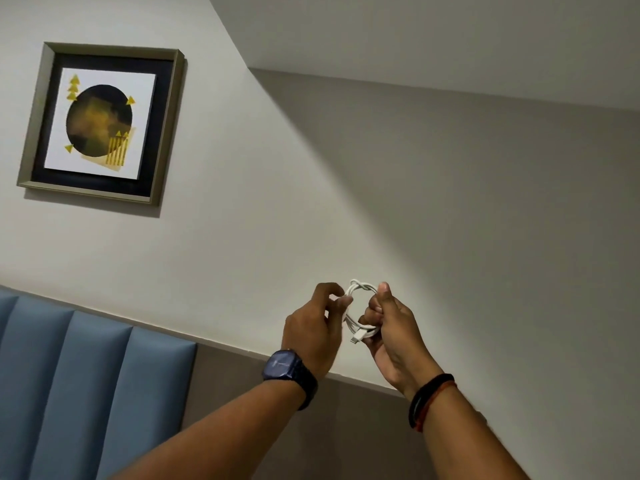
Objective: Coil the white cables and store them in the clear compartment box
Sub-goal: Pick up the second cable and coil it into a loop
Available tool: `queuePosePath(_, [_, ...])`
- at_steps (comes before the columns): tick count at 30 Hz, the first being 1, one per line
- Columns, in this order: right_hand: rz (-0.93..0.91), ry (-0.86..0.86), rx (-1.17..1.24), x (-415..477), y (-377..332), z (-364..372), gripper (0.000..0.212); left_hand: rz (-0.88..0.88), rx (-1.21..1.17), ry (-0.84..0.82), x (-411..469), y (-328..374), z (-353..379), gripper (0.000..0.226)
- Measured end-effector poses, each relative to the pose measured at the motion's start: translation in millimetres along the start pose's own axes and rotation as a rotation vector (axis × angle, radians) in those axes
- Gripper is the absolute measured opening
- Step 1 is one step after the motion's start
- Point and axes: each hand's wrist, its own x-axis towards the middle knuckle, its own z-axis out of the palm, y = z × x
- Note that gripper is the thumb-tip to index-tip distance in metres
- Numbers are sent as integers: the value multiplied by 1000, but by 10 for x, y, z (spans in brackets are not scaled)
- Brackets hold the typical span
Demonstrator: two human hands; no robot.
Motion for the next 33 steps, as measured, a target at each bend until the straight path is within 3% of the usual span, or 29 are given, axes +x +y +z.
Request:
queuePosePath(3, [8, 4, -27, -5, -27, -78, 41, 79, -7, -129, 20, -131, -100, 39])
queuePosePath(6, [38, 14, -39, -15, 9, -142, 41, 104, -28, -278, 78, -189, -187, 33])
queuePosePath(9, [54, 6, -60, -21, 42, -176, 41, 211, 105, -448, 167, -198, -276, 21])
queuePosePath(13, [81, -64, -86, -53, 59, -175, 44, 382, 330, -410, 287, -260, -408, 18])
queuePosePath(17, [99, -114, -63, -78, 49, -86, 46, 131, 226, -259, 332, -230, -405, 13])
queuePosePath(20, [82, -109, -61, -70, 34, -22, 46, -16, 169, -368, 313, -119, -329, 8])
queuePosePath(23, [51, -79, -104, -61, 34, -5, 44, -37, 201, -468, 293, -30, -280, 17])
queuePosePath(26, [17, -52, -144, -50, 36, -27, 42, -202, 105, -543, 308, 11, -256, 21])
queuePosePath(29, [-2, -61, -151, -36, 42, -41, 45, -455, -185, -535, 313, 57, -247, 19])
queuePosePath(33, [20, -116, -146, -32, 52, -84, 43, -550, -282, -427, 323, 67, -222, 35])
